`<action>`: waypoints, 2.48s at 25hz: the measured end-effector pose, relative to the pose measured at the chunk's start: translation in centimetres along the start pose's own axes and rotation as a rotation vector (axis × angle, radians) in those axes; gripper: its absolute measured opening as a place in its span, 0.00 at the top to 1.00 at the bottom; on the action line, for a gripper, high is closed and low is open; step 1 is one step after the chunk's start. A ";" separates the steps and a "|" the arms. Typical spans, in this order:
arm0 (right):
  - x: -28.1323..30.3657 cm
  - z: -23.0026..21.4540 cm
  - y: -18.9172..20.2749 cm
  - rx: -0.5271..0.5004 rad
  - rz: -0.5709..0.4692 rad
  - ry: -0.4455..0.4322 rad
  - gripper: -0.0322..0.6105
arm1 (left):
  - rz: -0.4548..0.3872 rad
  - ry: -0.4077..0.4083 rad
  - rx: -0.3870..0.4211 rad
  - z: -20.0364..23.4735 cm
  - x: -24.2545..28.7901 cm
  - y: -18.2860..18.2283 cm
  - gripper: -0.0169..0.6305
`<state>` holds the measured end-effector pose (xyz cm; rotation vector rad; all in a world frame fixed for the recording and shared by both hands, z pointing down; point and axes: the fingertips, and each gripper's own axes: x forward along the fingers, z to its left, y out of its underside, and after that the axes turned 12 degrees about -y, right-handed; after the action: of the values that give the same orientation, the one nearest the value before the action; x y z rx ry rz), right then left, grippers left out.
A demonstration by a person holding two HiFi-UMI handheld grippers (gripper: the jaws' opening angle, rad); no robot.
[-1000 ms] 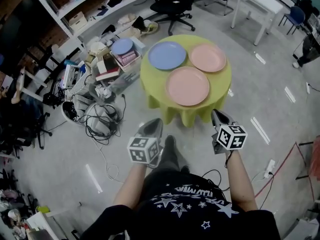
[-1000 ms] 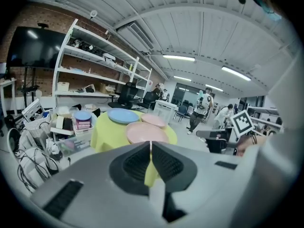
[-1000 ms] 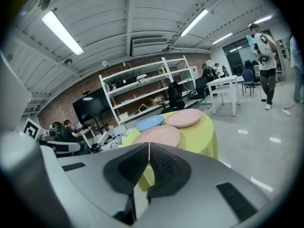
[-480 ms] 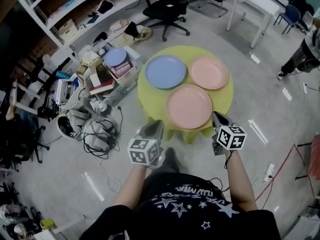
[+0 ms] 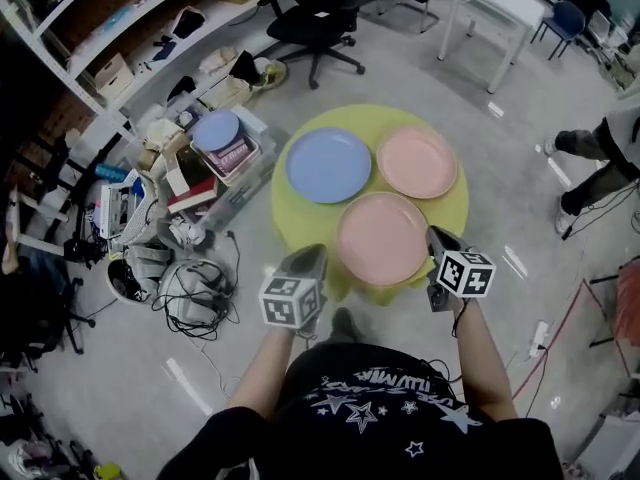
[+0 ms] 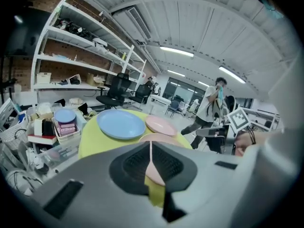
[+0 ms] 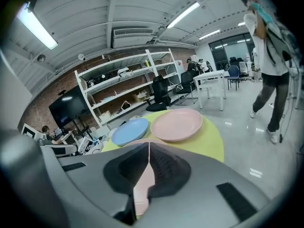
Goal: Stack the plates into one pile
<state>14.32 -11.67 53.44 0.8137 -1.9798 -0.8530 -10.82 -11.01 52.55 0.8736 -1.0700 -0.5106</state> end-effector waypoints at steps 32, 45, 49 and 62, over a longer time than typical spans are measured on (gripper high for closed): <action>4.6 -11.2 -5.0 0.108 0.031 0.067 0.92 | 0.046 -0.043 -0.034 -1.5 8.4 -4.4 0.94; 6.8 -18.1 -6.1 0.085 0.135 0.094 0.92 | 0.029 -0.176 -0.075 -3.7 9.5 -4.0 0.94; 7.4 -20.1 -5.6 0.108 0.171 0.111 0.73 | 0.026 -0.215 -0.089 -3.8 9.6 -3.5 0.94; 10.3 -23.1 -4.6 0.156 0.262 0.075 0.71 | 0.016 -0.318 -0.134 -4.6 9.2 -2.6 0.94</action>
<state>30.41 -28.45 64.30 0.6435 -2.0487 -0.5146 -2.74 -17.58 54.42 0.6783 -1.3139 -0.7162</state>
